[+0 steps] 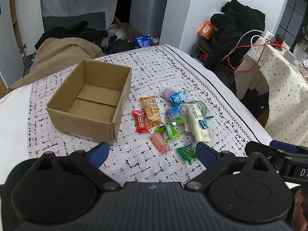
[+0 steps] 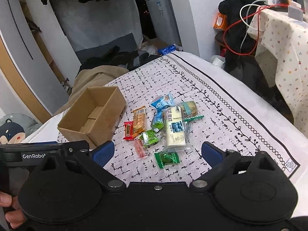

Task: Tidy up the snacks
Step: 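Reach the right tool to the white blueberry cake bar and grasp it, then carry the cake bar with the right tool over the cardboard box, then open the right tool to drop the cake bar into the box, then move the right tool to the green wrapped candy and grasp it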

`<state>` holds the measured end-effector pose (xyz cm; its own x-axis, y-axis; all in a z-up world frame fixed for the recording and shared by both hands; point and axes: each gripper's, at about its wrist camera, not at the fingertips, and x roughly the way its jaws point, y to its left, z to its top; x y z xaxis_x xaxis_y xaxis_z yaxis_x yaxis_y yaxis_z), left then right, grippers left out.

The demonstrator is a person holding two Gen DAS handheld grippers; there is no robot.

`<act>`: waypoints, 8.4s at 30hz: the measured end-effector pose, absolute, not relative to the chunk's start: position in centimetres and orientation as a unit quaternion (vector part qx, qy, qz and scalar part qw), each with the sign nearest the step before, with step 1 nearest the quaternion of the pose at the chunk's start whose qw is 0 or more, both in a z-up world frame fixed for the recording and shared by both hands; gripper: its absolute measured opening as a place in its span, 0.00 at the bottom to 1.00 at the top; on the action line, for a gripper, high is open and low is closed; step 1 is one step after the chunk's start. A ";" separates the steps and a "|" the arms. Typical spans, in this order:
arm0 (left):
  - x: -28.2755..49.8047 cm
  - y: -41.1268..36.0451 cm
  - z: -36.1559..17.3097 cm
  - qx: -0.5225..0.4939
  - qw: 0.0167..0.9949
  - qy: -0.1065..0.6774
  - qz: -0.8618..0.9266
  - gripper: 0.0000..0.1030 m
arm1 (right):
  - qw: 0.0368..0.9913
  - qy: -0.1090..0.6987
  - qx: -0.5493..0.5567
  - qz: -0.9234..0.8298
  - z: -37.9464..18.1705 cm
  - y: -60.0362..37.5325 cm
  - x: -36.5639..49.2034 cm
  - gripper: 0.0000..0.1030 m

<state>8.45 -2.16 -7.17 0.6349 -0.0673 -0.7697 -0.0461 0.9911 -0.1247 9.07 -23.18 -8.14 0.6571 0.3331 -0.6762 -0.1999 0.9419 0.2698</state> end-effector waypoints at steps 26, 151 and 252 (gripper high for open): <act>16.4 -4.0 -15.4 -0.111 0.859 0.499 0.031 0.64 | 0.868 0.453 0.136 0.150 -16.0 -24.2 17.6 0.72; 17.0 8.5 -7.9 -0.152 0.870 0.437 0.171 0.90 | 0.890 0.351 0.137 0.256 -11.6 -13.0 19.7 0.95; 23.8 -5.6 -21.7 -0.234 0.805 0.536 0.099 0.29 | 0.805 0.553 0.169 0.132 -23.5 -21.5 21.6 0.30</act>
